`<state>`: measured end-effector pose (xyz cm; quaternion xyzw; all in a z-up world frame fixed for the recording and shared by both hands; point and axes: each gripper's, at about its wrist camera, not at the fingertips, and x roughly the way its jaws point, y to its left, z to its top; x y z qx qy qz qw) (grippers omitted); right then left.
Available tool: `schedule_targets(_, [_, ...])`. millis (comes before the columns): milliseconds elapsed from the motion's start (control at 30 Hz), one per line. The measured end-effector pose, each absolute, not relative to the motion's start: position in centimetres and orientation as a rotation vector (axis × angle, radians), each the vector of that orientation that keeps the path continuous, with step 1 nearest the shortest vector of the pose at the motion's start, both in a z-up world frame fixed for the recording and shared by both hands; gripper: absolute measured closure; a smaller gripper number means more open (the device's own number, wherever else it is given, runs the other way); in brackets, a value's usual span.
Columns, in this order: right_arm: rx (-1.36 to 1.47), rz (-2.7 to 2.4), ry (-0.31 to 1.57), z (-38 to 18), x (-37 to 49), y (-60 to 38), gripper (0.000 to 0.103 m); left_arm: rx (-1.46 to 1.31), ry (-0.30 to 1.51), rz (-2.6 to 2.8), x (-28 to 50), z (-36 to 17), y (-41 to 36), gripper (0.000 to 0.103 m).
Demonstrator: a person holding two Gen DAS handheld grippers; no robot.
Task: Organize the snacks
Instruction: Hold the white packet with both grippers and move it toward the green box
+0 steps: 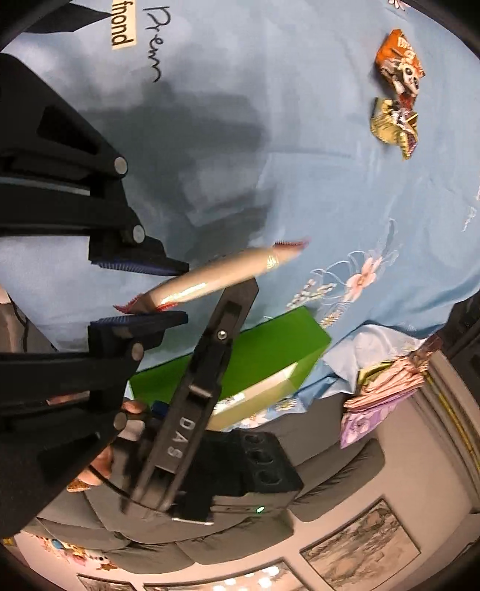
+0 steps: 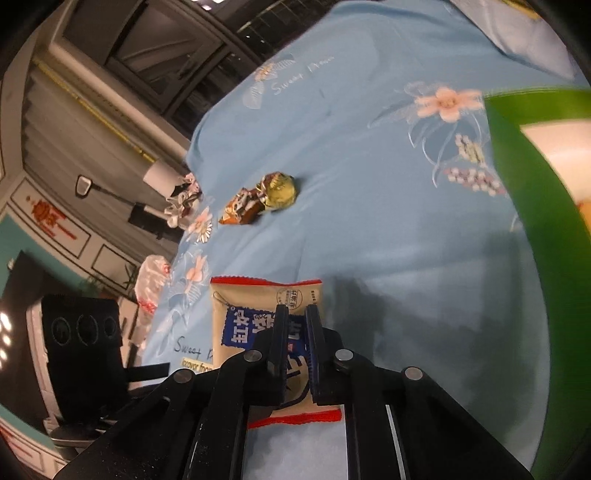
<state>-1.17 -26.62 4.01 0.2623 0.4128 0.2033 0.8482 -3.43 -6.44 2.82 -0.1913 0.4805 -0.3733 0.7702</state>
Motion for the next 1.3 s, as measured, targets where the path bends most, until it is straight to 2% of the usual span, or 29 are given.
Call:
schedule_targets(33, [0.571,0.45,0.892,3.5,-1.0,-26.9,0.088,-0.408,1.037,-0.811,-3.7,2.6,-6.2,0.084])
schedule_targets(100, [0.612,0.443,0.935,2.6,-0.7,-27.7,0.064,-0.411,1.032,-0.813,-3.9,2.3,-5.9,0.087])
schedule_targets(133, [0.638,0.419,0.953,2.2,-0.6,-28.1,0.034,-0.418,1.038,-0.805,-3.9,2.1,-5.8,0.087])
schedule_targets(167, [0.67,0.395,0.973,1.7,-0.6,-28.4,0.021,-0.429,1.052,-0.785,-3.8,1.7,-5.5,0.087])
schedule_targets(233, [0.724,0.369,1.026,0.7,-0.3,-28.7,0.02,-0.442,1.104,-0.736,-3.3,0.5,-5.1,0.086])
schedule_targets(267, [0.728,0.367,1.035,0.6,-0.2,-28.5,0.02,-0.438,1.127,-0.714,-3.1,0.1,-5.2,0.08])
schedule_targets(333, [0.676,0.363,1.042,0.9,-0.1,-27.5,0.02,-0.43,1.19,-0.659,-2.7,-1.1,-5.4,0.079])
schedule_targets(500, [0.602,0.429,1.098,0.6,0.7,-23.6,0.02,-0.463,1.177,-0.679,-2.6,-1.3,-5.5,0.078])
schedule_targets(633, [0.422,0.351,1.08,1.1,1.1,-20.8,0.022,-0.443,1.161,-0.7,-2.9,-1.0,-6.3,0.078])
schedule_targets(700, [0.379,0.325,1.068,1.0,1.1,-20.3,0.03,-0.462,1.178,-0.745,-2.7,-1.4,-6.9,0.078])
schedule_targets(733, [0.359,0.299,1.061,0.9,1.1,-20.3,0.041,-0.482,1.182,-0.754,-2.7,-1.6,-6.9,0.079])
schedule_targets(767, [0.36,0.29,1.056,1.0,1.2,-20.5,0.058,-0.497,1.183,-0.766,-2.8,-1.6,-6.9,0.078])
schedule_targets(833, [0.393,0.278,1.066,0.5,1.5,-21.4,0.077,-0.499,1.186,-0.777,-2.8,-1.6,-6.9,0.077])
schedule_targets(933, [0.443,0.3,1.066,0.2,1.5,-22.7,0.084,-0.493,1.186,-0.787,-3.1,-1.4,-6.8,0.077])
schedule_targets(1033, [0.423,0.329,1.062,0.5,1.1,-22.8,0.084,-0.481,1.184,-0.791,-3.4,-1.3,-6.8,0.077])
schedule_targets(1100, [0.366,0.329,1.05,0.9,0.7,-22.6,0.084,-0.473,1.188,-0.789,-3.3,-1.4,-7.0,0.076])
schedule_targets(1133, [0.332,0.32,1.044,1.2,0.5,-22.4,0.076,-0.482,1.188,-0.786,-3.3,-1.5,-6.9,0.076])
schedule_targets(1167, [0.303,0.323,1.041,1.4,0.3,-22.2,0.062,-0.493,1.188,-0.781,-3.3,-1.5,-6.9,0.076])
schedule_targets(1200, [0.291,0.329,1.041,1.5,0.3,-22.1,0.053,-0.499,1.186,-0.781,-3.3,-1.6,-6.8,0.076])
schedule_targets(1233, [0.273,0.352,1.05,1.7,0.2,-21.9,0.034,-0.508,1.182,-0.781,-3.4,-1.7,-6.6,0.076])
schedule_targets(1300, [0.26,0.379,1.066,1.9,0.3,-21.5,0.019,-0.53,1.181,-0.772,-3.7,-1.7,-6.3,0.074])
